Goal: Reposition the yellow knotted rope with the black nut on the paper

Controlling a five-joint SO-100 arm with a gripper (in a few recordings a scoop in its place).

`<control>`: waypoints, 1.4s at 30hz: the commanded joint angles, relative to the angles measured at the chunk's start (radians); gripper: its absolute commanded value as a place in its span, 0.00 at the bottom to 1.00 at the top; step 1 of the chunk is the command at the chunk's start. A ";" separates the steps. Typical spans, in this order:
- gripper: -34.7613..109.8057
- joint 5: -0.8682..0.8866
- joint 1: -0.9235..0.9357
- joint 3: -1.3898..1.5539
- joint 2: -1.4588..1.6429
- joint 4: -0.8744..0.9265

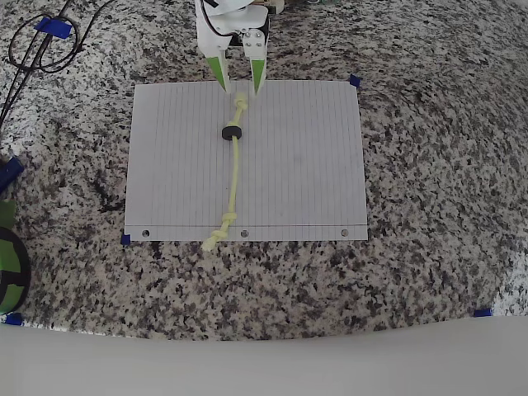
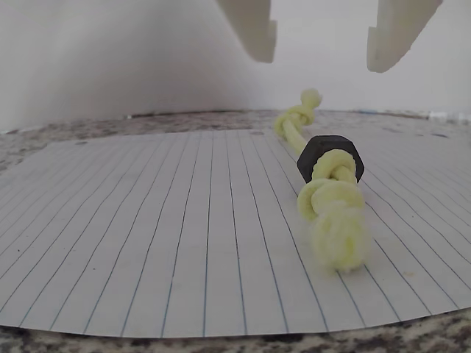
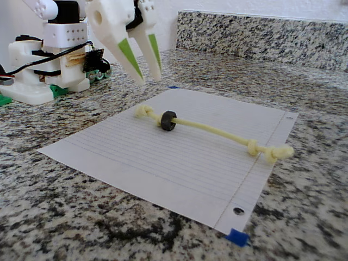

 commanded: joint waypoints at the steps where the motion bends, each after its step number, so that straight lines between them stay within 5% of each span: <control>1: 0.56 0.074 -0.008 -0.040 -0.044 -0.021; 7: 0.64 0.110 -0.028 -0.037 -0.149 -0.089; 33: 0.62 0.091 0.006 -0.034 -0.405 -0.225; 39: 0.57 0.078 0.008 -0.034 -0.408 -0.247; 42: 0.43 0.078 0.008 -0.034 -0.407 -0.241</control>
